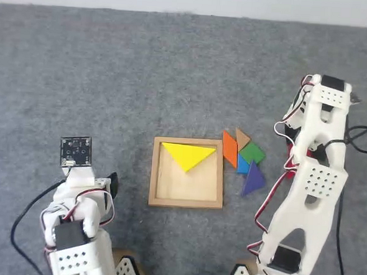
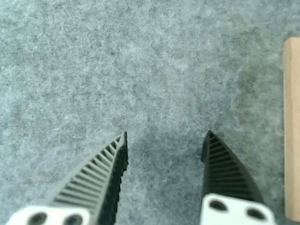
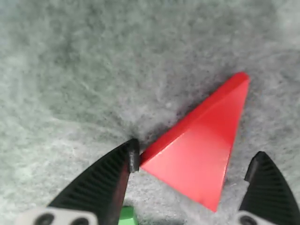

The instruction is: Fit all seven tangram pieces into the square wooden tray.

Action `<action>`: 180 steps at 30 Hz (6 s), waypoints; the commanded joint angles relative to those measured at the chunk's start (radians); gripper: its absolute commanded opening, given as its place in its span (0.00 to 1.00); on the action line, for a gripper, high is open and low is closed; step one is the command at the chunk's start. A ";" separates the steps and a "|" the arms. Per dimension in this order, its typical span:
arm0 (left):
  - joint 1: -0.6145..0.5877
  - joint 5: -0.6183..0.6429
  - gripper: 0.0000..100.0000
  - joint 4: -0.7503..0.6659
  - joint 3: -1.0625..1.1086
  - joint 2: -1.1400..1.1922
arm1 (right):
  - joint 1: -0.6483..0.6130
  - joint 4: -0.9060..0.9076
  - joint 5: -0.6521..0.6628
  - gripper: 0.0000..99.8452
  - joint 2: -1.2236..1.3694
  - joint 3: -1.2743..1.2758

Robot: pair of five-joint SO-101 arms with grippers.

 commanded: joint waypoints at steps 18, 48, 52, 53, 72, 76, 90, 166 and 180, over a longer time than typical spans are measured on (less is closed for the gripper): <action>-0.005 0.009 0.24 0.005 -0.008 -0.015 | -0.025 0.053 0.035 0.22 -0.042 -0.046; -0.005 0.009 0.24 0.005 -0.008 -0.015 | -0.030 0.079 0.055 0.33 -0.016 -0.055; -0.005 0.009 0.24 0.005 -0.008 -0.015 | -0.028 0.079 0.055 0.33 -0.004 -0.075; -0.005 0.009 0.24 0.005 -0.008 -0.015 | -0.028 0.079 0.055 0.33 -0.002 -0.075; -0.005 0.009 0.24 0.005 -0.008 -0.015 | -0.036 0.022 0.057 0.18 0.071 -0.075; -0.005 0.009 0.24 0.005 -0.008 -0.015 | -0.036 0.035 0.057 0.17 0.038 -0.075; -0.005 0.009 0.24 0.005 -0.008 -0.015 | -0.039 0.107 0.089 0.11 -0.157 -0.069; -0.005 0.009 0.24 0.005 -0.008 -0.015 | -0.564 0.120 0.741 0.01 -1.148 0.446; -0.005 0.009 0.24 0.005 -0.008 -0.015 | -0.843 -0.628 0.497 0.01 -0.883 0.974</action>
